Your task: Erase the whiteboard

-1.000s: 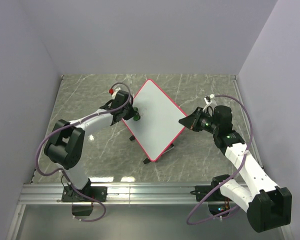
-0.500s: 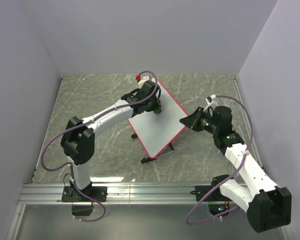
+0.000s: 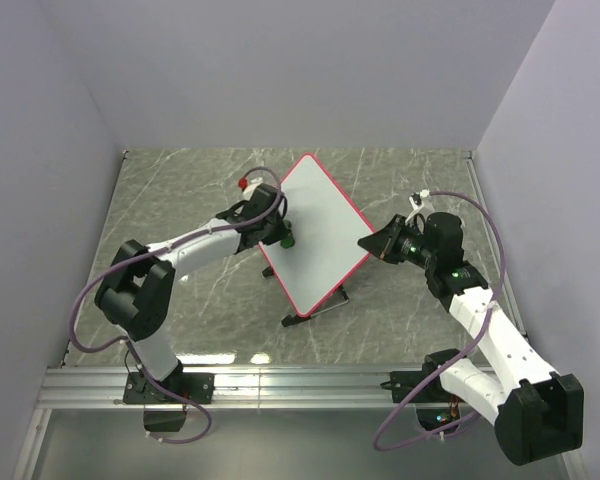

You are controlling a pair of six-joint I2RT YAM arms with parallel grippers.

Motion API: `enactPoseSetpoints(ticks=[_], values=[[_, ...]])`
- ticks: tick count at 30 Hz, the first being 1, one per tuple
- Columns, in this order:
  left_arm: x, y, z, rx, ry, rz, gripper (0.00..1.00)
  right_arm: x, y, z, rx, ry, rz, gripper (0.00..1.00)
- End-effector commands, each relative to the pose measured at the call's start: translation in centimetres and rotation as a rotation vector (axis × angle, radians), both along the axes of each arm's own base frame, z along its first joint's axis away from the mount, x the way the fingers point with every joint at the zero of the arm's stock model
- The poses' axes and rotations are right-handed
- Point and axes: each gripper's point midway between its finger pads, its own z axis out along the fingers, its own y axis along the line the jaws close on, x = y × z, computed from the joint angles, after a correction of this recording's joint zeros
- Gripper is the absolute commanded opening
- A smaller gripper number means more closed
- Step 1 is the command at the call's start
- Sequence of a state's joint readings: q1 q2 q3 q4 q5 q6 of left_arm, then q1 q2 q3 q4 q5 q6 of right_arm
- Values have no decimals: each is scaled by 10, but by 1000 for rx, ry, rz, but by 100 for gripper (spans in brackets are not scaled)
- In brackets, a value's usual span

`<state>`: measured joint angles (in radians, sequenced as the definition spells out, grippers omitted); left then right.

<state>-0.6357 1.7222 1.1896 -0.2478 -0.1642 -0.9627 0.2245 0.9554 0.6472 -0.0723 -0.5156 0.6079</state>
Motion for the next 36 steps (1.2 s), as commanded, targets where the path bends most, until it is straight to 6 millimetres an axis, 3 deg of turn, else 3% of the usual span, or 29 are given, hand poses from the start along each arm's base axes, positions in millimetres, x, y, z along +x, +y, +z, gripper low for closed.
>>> enactPoseSetpoints(ticks=[1, 4, 5, 7, 10, 12, 13, 14, 15, 16, 19, 23, 24, 26, 27, 29, 30, 32, 33, 35, 36], values=[[-21, 23, -67, 65, 183, -22, 0, -37, 32, 12, -13, -117, 282, 0], [-2, 18, -60, 90, 170, -49, 0, -39, 33, 9, -11, -110, 286, 0], [14, 7, -41, 66, 123, -56, 0, -40, 33, 10, -10, -112, 284, 0], [21, -10, -27, 37, 105, -89, 0, -40, 33, 8, -13, -106, 283, 0], [39, -51, 18, -38, 14, -170, 0, -40, 32, 8, -16, -109, 280, 0], [35, -76, 31, -85, 7, -253, 0, -41, 32, 7, -19, -104, 280, 0], [30, -90, 27, -88, 19, -299, 0, -41, 32, 7, -21, -105, 278, 0], [33, -103, 43, -111, -12, -328, 0, -41, 32, 7, -22, -110, 277, 0], [32, -111, 42, -114, -9, -347, 0, -40, 31, 7, -25, -109, 273, 0], [27, -125, 54, -140, -26, -388, 0, -40, 31, 7, -28, -111, 271, 0], [20, -139, 62, -179, -26, -418, 0, -41, 30, 7, -30, -112, 269, 0], [16, -131, 67, -183, -40, -395, 0, -40, 30, 6, -34, -108, 270, 0], [14, -126, 77, -185, -54, -388, 0, -40, 30, 7, -35, -110, 268, 0], [15, -110, 74, -157, -56, -352, 0, -39, 30, 9, -37, -113, 272, 0], [18, -99, 89, -163, -86, -329, 0, -40, 30, 11, -38, -114, 272, 0], [16, -80, 88, -136, -91, -296, 0, -39, 30, 15, -41, -122, 271, 0], [14, -71, 100, -138, -112, -286, 0, -39, 30, 21, -41, -129, 271, 0], [14, -51, 99, -108, -115, -262, 0, -37, 29, 28, -49, -142, 265, 0], [14, -41, 109, -98, -140, -243, 0, -35, 28, 37, -51, -149, 261, 0], [11, -22, 104, -56, -133, -222, 0, -33, 27, 48, -63, -167, 251, 0], [7, -15, 112, -56, -148, -217, 0, -34, 26, 60, -65, -180, 249, 0]])
